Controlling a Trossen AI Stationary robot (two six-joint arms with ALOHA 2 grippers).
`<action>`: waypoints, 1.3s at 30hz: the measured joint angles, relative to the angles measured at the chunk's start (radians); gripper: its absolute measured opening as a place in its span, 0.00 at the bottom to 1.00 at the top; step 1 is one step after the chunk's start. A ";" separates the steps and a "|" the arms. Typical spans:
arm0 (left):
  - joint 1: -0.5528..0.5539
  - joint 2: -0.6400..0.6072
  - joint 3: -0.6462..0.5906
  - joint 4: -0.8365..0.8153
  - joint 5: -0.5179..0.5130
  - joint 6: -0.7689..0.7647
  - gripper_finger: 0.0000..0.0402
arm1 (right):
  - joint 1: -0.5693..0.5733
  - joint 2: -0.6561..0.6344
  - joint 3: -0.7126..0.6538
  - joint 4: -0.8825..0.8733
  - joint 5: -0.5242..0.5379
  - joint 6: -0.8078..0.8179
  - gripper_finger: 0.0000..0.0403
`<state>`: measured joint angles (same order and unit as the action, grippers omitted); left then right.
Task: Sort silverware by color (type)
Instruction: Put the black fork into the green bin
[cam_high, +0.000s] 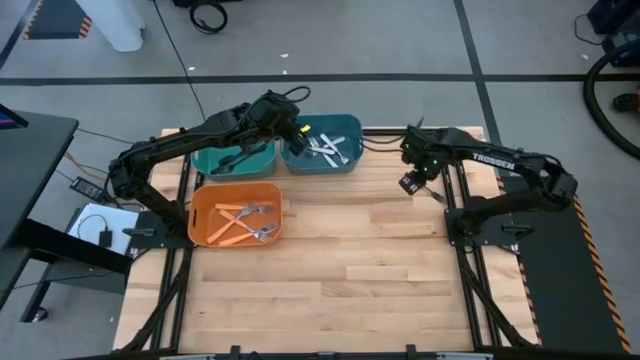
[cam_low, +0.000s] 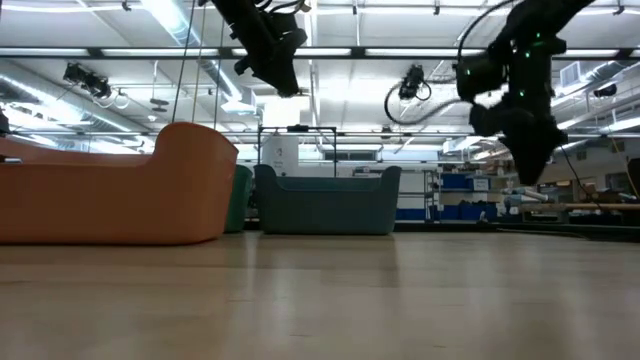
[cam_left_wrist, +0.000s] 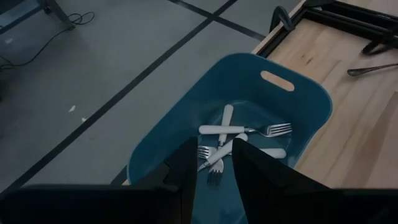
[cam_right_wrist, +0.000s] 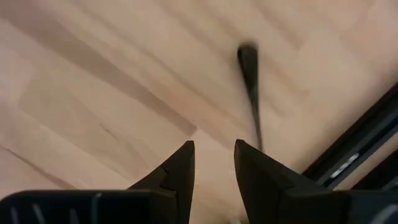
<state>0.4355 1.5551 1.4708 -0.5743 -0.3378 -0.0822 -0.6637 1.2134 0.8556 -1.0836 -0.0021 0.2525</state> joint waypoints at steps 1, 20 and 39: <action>0.000 0.000 0.000 0.000 0.000 0.000 0.27 | -0.007 0.008 -0.018 0.001 -0.017 -0.001 0.30; -0.008 0.000 0.000 0.000 0.003 -0.009 0.27 | -0.099 0.212 -0.111 0.133 0.108 -0.141 0.31; -0.008 0.000 0.000 0.001 0.003 -0.009 0.27 | -0.144 0.349 -0.100 0.200 0.074 -0.196 0.19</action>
<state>0.4278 1.5551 1.4708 -0.5735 -0.3347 -0.0914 -0.8074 1.5620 0.7557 -0.8839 0.0714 0.0568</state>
